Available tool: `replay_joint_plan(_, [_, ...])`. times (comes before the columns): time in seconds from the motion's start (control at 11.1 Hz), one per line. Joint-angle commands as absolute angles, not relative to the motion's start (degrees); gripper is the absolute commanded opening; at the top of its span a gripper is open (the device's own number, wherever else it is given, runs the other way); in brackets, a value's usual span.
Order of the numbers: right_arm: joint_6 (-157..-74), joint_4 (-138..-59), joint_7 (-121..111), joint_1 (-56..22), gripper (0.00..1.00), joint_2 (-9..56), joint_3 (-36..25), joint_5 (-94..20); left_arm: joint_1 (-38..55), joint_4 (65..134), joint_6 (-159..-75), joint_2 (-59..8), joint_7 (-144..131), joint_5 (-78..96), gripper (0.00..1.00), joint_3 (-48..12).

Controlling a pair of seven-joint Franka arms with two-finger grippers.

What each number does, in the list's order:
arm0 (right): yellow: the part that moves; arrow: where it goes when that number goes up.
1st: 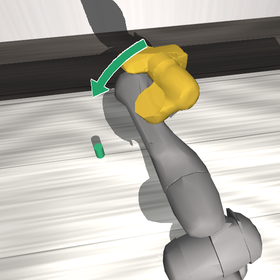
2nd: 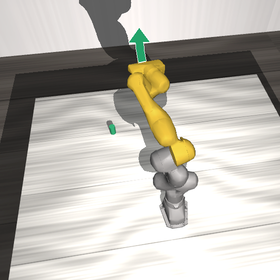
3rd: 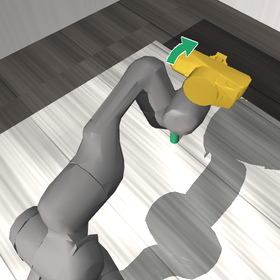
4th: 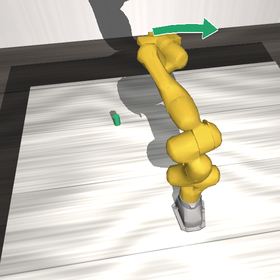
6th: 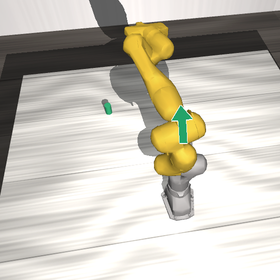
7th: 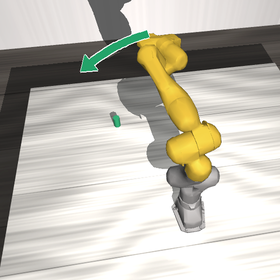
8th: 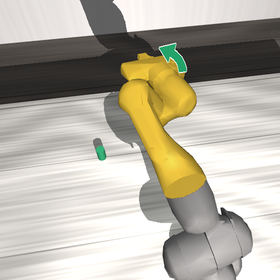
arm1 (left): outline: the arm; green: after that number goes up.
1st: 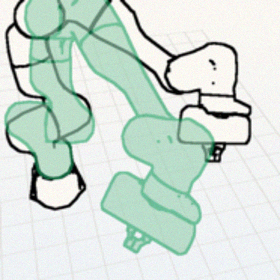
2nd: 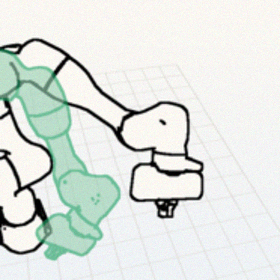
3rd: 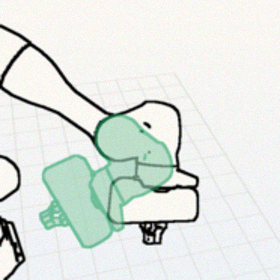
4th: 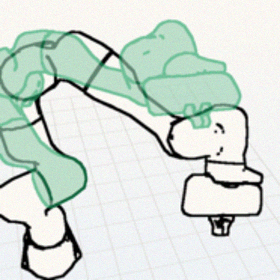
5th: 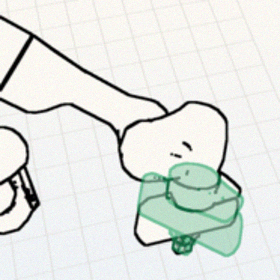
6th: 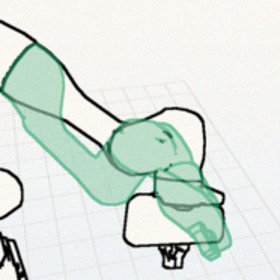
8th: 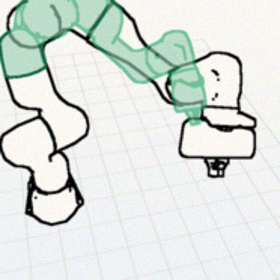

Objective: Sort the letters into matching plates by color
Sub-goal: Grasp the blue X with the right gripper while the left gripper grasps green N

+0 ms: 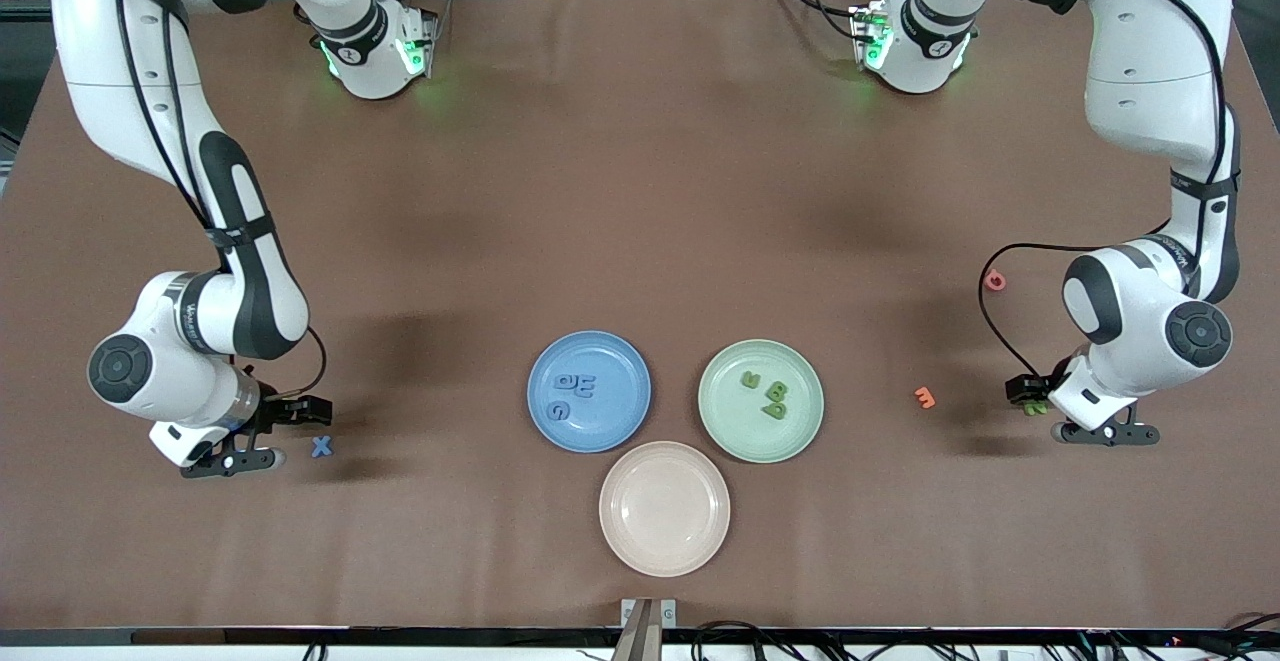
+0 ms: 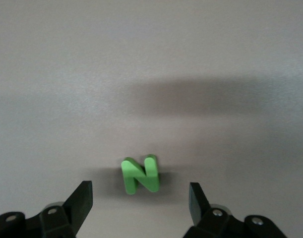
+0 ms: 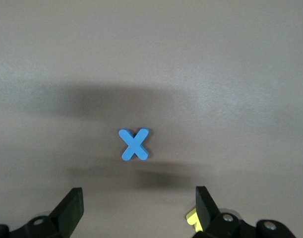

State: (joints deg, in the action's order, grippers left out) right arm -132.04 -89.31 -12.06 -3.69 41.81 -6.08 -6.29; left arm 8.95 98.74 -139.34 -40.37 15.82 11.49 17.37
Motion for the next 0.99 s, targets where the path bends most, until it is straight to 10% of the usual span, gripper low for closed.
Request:
replay_joint_plan(0.0, [-132.36,-87.20,-12.22,-2.55,1.00,43.93,-3.87,-5.19,9.40,98.00,-139.39,-41.40,15.20,13.18,0.78,18.28])
replay_joint_plan(0.9, [-134.12,-81.04,-11.25,-3.08,1.00,49.92,-3.87,-5.45,8.96,97.56,-139.39,-42.54,15.56,13.10,0.73,18.90])
